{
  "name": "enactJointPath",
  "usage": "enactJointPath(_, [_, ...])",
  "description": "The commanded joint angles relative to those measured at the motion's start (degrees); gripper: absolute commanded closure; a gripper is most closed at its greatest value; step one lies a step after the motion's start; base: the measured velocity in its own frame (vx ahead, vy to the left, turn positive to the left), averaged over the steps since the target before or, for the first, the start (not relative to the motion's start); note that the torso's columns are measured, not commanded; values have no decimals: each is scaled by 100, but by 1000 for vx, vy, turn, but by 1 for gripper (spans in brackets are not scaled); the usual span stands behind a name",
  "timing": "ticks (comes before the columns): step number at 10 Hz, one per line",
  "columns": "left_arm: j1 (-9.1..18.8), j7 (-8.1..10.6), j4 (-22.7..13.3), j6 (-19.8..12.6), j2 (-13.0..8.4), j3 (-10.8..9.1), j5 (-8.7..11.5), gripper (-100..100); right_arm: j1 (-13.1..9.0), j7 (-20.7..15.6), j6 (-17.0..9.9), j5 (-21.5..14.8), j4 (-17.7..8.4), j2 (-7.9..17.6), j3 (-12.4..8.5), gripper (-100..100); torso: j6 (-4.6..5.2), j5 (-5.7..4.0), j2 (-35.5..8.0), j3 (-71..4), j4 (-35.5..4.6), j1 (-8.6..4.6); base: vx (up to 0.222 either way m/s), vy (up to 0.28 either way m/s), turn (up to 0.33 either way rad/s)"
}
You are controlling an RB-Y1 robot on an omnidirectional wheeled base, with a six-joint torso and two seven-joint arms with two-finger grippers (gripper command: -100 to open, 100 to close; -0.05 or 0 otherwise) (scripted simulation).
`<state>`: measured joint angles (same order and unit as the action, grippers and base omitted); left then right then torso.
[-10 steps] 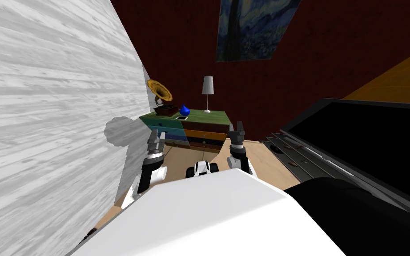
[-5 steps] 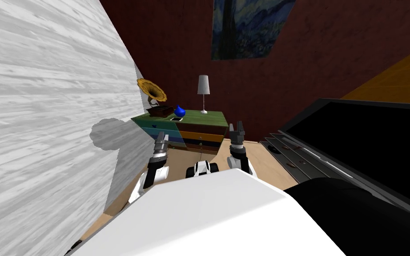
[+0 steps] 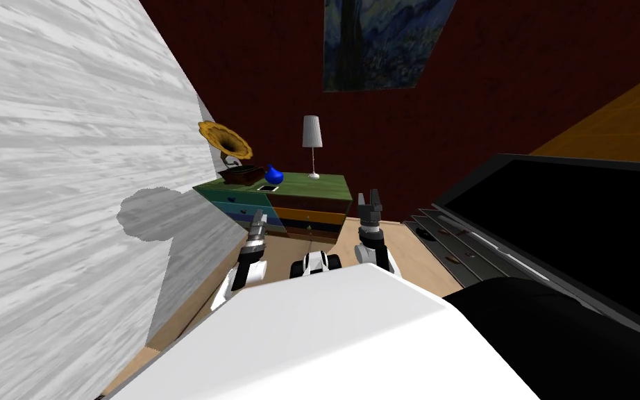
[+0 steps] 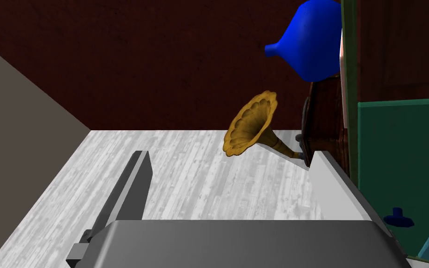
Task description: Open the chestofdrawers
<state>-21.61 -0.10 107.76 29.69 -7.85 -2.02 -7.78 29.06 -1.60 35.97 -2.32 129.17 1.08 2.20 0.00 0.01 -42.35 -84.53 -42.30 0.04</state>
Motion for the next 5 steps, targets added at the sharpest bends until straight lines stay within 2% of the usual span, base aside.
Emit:
enactJointPath(1, [92, -70, -369, -1, 20, 12, -45, -100, 0, 0, 0, 0, 0, 0, 0, 0, 0, 0, 4, -2, 1, 0, 72, -94, -34])
enactJointPath(5, [205, -173, -853, 11, 30, 45, -113, -100, 0, 0, 0, 0, 0, 0, 0, 0, 0, -2, 6, -3, 1, -7, 51, -104, -22])
